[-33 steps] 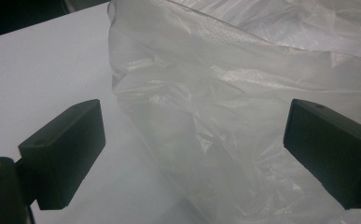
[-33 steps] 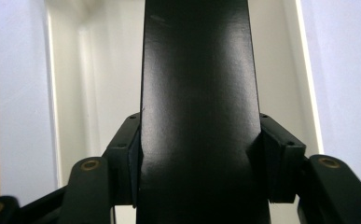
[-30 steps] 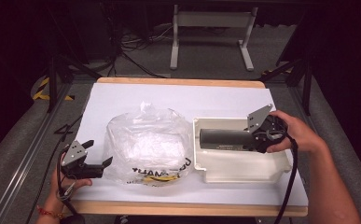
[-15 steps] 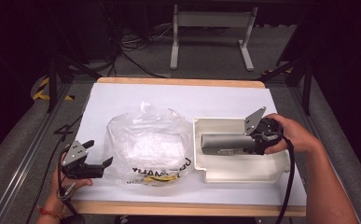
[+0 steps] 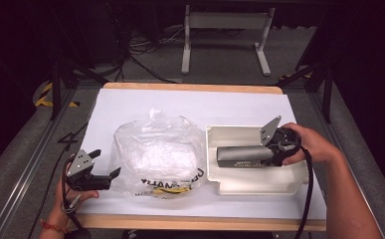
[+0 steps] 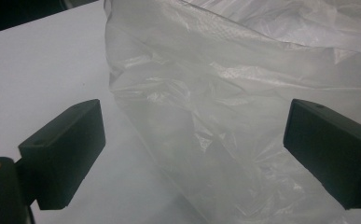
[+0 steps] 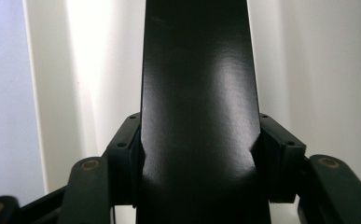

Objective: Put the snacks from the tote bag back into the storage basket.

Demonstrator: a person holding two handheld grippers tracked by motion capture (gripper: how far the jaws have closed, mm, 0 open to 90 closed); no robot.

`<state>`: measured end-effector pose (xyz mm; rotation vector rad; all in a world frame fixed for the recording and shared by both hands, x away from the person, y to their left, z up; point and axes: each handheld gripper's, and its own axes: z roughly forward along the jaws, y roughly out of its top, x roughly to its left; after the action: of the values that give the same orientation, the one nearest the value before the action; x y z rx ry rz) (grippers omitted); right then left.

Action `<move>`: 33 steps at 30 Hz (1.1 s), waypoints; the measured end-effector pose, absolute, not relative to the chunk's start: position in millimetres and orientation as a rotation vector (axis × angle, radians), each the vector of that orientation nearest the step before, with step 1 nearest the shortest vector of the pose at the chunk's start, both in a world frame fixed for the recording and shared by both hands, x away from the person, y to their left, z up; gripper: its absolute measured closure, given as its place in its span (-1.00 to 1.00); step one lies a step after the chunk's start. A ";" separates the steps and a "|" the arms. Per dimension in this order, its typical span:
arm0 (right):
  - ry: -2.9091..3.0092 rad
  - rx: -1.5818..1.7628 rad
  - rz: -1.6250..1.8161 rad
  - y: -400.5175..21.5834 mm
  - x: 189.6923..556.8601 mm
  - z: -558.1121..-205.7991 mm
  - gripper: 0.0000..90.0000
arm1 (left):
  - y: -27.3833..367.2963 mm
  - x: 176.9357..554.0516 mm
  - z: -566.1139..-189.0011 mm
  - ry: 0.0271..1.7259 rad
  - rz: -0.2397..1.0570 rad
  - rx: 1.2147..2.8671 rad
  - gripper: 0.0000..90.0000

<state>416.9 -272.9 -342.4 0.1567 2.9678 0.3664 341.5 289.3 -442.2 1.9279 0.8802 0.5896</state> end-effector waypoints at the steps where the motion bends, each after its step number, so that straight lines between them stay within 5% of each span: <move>1: 2.971 0.164 0.363 -272.6 417.0 -343.1 -0.05 | 289.2 341.4 -442.2 0.880 0.589 1.927 -0.86; 33: 2.992 0.181 0.293 -279.2 424.2 -364.3 -0.07 | 290.0 341.7 -442.7 0.875 0.588 1.934 -0.86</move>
<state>424.2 -279.2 -364.3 0.1811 2.9917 0.2933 341.7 290.0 -442.7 1.9337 0.8748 0.5877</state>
